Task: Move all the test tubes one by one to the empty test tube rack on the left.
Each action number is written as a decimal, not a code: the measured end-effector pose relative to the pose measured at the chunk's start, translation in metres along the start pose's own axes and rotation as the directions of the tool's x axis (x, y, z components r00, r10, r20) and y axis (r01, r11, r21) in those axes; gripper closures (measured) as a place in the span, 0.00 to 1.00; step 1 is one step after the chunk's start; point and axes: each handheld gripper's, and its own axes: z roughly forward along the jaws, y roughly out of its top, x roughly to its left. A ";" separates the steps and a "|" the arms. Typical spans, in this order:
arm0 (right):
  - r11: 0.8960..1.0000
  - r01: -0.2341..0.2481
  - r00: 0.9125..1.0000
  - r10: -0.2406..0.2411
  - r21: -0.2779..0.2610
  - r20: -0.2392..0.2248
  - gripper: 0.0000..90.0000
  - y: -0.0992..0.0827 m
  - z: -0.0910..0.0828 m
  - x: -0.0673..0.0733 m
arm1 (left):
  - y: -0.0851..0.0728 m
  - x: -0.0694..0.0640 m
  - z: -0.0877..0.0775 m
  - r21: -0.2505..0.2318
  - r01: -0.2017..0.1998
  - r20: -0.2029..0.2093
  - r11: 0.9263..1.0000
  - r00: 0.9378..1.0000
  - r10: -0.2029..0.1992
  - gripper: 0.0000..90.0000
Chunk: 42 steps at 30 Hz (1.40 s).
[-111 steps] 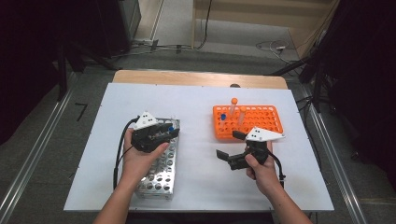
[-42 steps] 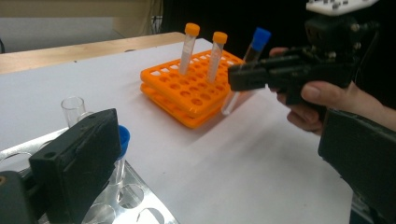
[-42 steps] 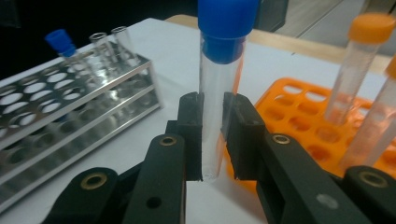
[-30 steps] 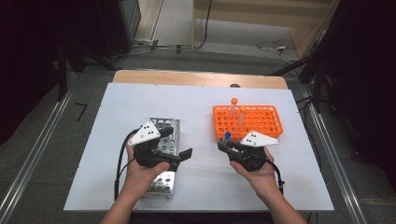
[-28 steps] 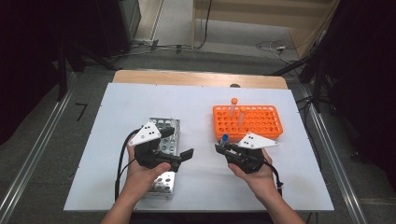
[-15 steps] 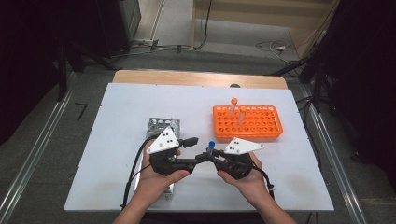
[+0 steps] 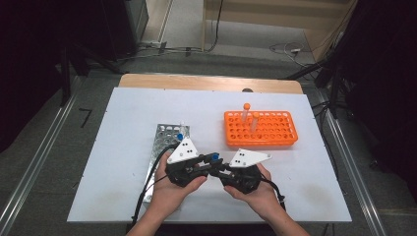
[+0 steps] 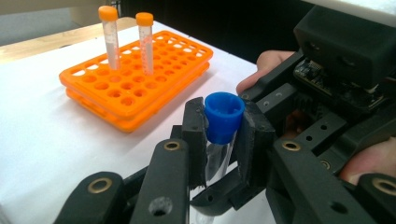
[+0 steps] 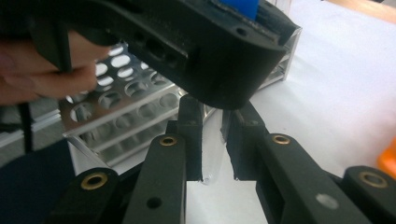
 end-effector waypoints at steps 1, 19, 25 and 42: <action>1.000 0.000 1.000 0.000 -0.001 -0.005 0.83 -0.001 0.001 -0.001 | -0.001 0.000 0.000 -0.001 0.001 0.000 1.000 1.000 -0.001 0.85; 0.993 -0.097 0.995 0.095 -0.071 -0.036 0.12 -0.004 -0.026 -0.022 | 0.001 0.028 -0.036 -0.068 0.033 -0.097 0.997 0.994 -0.039 0.85; 0.982 -0.134 0.991 0.135 -0.134 0.005 0.03 -0.019 -0.061 -0.043 | 0.003 0.038 -0.052 -0.094 0.040 -0.142 0.995 0.988 -0.053 0.85; 0.974 -0.196 0.970 0.211 -0.117 0.125 0.00 -0.071 -0.104 -0.077 | -0.003 0.064 -0.087 -0.173 0.062 -0.280 0.983 0.954 -0.109 0.85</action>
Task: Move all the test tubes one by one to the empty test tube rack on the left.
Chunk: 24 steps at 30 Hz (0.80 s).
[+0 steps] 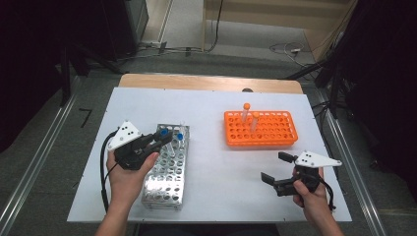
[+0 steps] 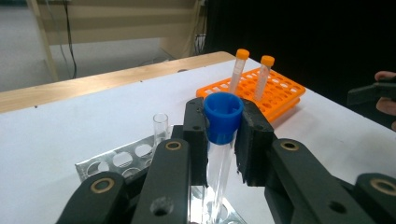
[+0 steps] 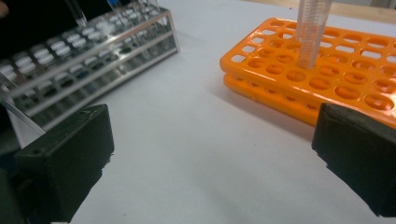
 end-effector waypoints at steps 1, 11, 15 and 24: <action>1.000 0.003 1.000 -0.003 -0.004 0.009 0.00 0.000 -0.002 -0.001 | -0.001 0.000 0.001 -0.017 0.014 0.005 1.000 1.000 -0.014 0.85; 0.996 -0.051 0.998 0.053 -0.070 0.021 0.00 0.000 -0.014 -0.009 | -0.013 -0.014 0.027 -0.026 -0.015 -0.059 1.000 0.998 0.013 0.85; 0.999 -0.018 0.997 0.022 -0.047 0.070 0.00 -0.003 -0.012 -0.011 | -0.013 -0.015 0.033 -0.040 -0.042 -0.092 0.998 0.995 0.038 0.85; 1.000 -0.010 0.995 0.011 -0.014 0.097 0.00 -0.008 -0.007 -0.014 | -0.023 -0.016 0.055 0.072 -0.062 -0.108 0.995 0.992 0.069 0.85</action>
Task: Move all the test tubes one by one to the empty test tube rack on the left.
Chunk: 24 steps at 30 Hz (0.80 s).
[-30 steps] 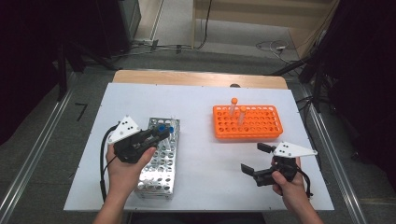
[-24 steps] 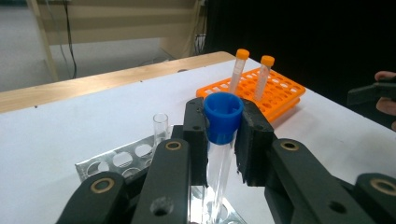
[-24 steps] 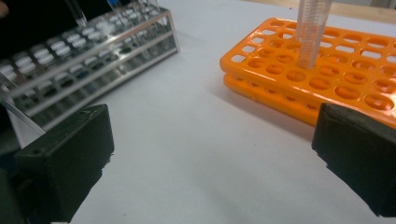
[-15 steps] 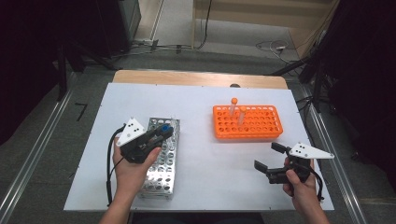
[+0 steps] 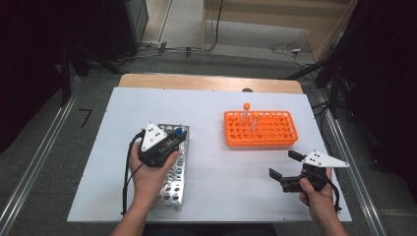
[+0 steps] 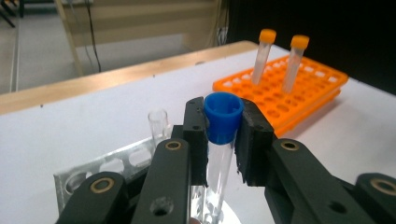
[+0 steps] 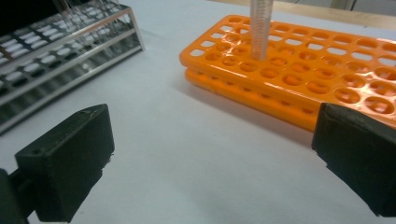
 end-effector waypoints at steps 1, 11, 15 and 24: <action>1.000 -0.009 1.000 0.009 -0.010 -0.022 0.00 0.001 -0.001 0.001 | 0.000 0.000 0.000 -0.003 -0.002 -0.004 1.000 1.000 0.002 0.85; 0.998 -0.030 0.999 0.029 -0.046 -0.036 0.00 0.004 -0.010 0.004 | 0.000 -0.003 -0.012 0.015 0.018 -0.025 1.000 1.000 -0.018 0.84; 0.997 -0.049 0.998 0.046 -0.066 -0.038 0.00 0.006 -0.013 0.003 | -0.003 -0.003 -0.011 0.039 0.032 -0.018 0.999 0.999 -0.032 0.83; 0.996 -0.058 0.998 0.056 -0.072 -0.023 0.00 0.004 -0.014 0.000 | -0.001 0.002 -0.013 0.021 0.102 0.050 0.995 0.993 -0.103 0.52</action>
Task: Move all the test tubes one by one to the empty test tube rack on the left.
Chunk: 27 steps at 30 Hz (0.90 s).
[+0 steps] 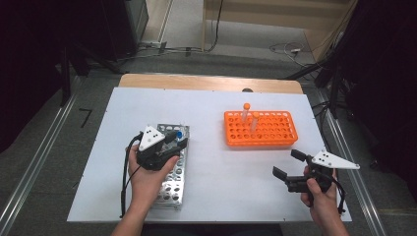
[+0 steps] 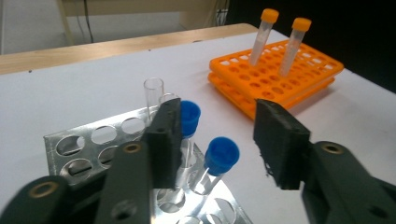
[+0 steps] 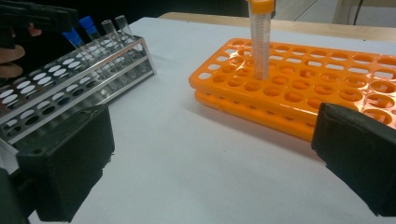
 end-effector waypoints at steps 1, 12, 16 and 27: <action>1.000 -0.016 1.000 0.016 -0.006 -0.012 0.00 0.000 -0.001 -0.001 | 0.001 0.000 -0.002 -0.010 0.006 0.011 1.000 1.000 -0.006 0.46; 0.999 -0.005 0.999 0.006 -0.037 0.041 0.00 0.011 0.000 -0.012 | 0.000 0.005 -0.020 -0.060 0.010 0.139 0.998 0.990 -0.001 0.00; 0.999 0.034 0.998 -0.033 -0.028 0.054 0.00 0.017 0.002 -0.010 | -0.001 0.007 -0.025 -0.066 -0.002 0.155 0.998 0.988 0.012 0.00; 0.999 0.018 1.000 -0.018 -0.031 -0.001 0.00 0.044 0.024 -0.008 | -0.004 0.015 -0.032 -0.077 -0.008 0.156 0.997 0.988 0.020 0.00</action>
